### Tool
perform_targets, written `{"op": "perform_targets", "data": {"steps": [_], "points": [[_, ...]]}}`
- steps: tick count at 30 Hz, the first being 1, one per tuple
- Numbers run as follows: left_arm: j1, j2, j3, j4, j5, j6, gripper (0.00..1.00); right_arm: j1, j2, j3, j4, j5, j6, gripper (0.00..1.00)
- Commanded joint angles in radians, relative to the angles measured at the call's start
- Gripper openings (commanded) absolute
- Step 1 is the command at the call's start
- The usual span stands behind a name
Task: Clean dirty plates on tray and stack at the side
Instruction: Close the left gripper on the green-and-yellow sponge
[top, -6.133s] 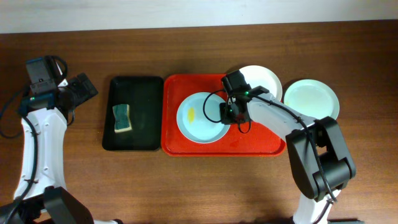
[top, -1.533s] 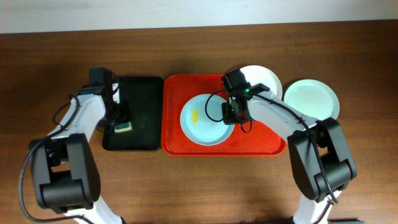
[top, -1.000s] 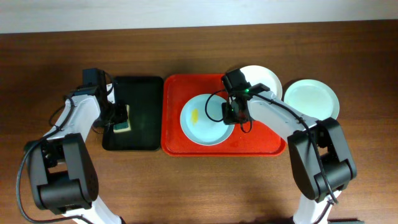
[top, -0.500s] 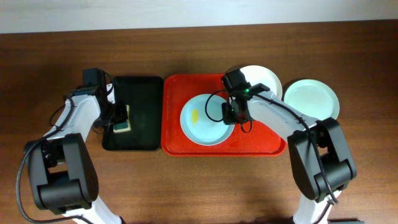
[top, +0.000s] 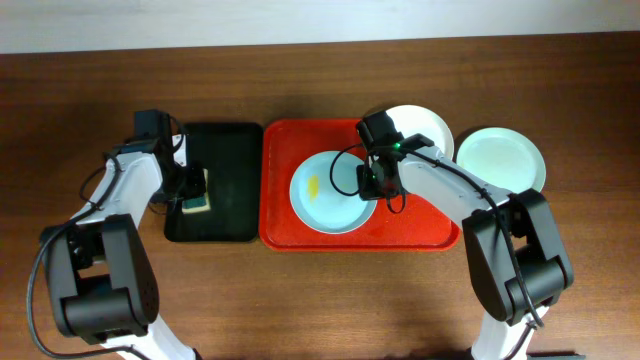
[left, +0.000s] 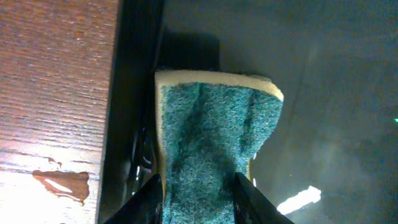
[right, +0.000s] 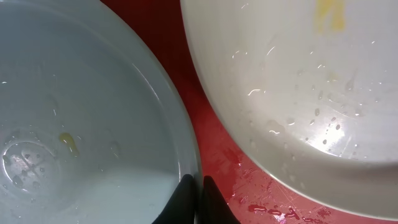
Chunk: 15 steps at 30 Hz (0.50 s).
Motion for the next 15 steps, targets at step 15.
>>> {"op": "perform_targets", "data": {"steps": [15], "points": [[-0.039, 0.012, -0.009, 0.018, -0.086, 0.021, 0.36, -0.005, -0.025, 0.009, -0.004, 0.029, -0.003, 0.05]]}}
